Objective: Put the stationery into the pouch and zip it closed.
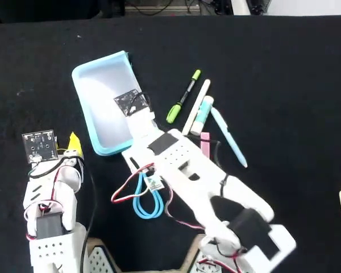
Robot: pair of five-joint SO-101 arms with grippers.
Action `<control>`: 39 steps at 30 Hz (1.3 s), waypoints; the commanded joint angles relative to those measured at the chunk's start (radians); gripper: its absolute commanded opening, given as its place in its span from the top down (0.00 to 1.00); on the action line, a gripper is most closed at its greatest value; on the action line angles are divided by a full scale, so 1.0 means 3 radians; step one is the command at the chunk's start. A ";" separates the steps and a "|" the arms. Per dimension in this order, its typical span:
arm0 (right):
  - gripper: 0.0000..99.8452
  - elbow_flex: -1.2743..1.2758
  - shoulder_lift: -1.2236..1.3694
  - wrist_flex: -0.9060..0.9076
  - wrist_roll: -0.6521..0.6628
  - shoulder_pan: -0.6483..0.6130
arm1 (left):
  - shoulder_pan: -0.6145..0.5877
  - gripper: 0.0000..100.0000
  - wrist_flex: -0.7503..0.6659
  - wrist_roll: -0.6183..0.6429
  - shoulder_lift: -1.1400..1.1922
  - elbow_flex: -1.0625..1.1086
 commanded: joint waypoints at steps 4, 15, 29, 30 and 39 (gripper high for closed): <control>0.80 -0.0038 0.0381 -0.0358 -0.0220 -0.0051 | 0.0028 0.86 -0.0046 0.0036 -0.0041 0.0069; 1.00 -0.0330 0.0770 0.0230 0.0092 0.0123 | 0.0023 0.86 -0.0041 0.0036 -0.0041 0.0084; 0.83 -0.0545 0.0621 0.1381 0.1002 0.0890 | 0.0023 0.86 -0.0041 0.0020 -0.0041 0.0084; 0.79 -0.0555 0.0601 0.1381 0.0982 0.0849 | 0.0023 0.86 -0.0041 0.0020 -0.0041 0.0084; 0.77 -0.0673 0.0632 0.1059 0.0951 0.0404 | 0.0023 0.86 -0.0041 0.0015 -0.0041 0.0084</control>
